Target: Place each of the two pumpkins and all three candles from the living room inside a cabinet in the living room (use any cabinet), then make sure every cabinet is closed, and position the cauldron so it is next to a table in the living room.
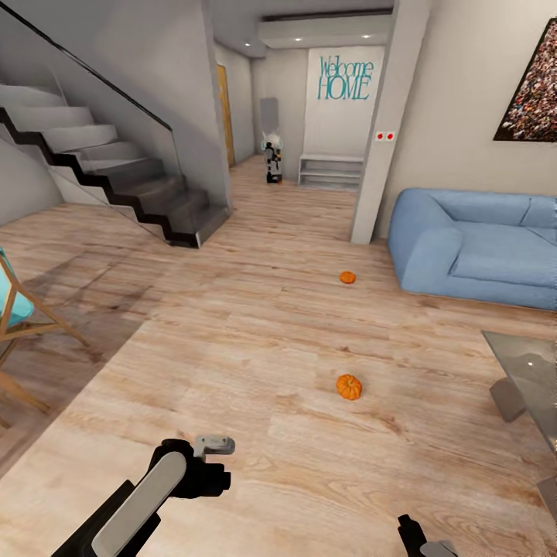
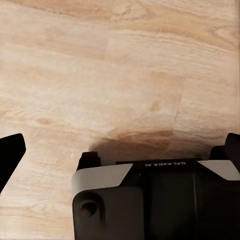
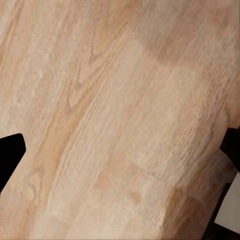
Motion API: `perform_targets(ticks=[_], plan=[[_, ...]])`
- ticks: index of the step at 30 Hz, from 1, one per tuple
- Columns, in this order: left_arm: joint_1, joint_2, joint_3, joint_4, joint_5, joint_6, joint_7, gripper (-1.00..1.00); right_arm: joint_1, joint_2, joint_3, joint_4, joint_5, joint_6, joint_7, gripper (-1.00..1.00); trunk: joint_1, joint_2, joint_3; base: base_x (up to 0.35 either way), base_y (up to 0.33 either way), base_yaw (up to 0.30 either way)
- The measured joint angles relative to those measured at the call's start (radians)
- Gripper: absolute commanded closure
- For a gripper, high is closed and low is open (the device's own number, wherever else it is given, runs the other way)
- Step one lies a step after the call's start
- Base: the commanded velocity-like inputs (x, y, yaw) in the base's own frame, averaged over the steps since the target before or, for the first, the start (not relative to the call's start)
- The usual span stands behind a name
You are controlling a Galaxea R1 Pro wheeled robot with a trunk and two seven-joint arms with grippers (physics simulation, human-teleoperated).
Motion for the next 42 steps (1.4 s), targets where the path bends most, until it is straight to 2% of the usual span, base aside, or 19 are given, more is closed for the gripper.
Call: perform_targets(ticks=[24, 42], plan=[[0.000, 0.000, -0.001, -0.001, 0.000, 0.000, 0.000, -1.00, 0.000, -0.003, 0.000, 0.000, 0.000, 0.000, 0.000, -1.00, 0.000, 0.000, 0.000, 0.305, 0.034, -0.014], [0.000, 0.000, 0.000, 0.000, 0.000, 0.000, 0.000, -1.00, 0.000, -0.004, -0.001, 0.000, 0.000, 0.000, 0.000, -1.00, 0.000, 0.000, 0.000, 0.022, 0.000, 0.000]])
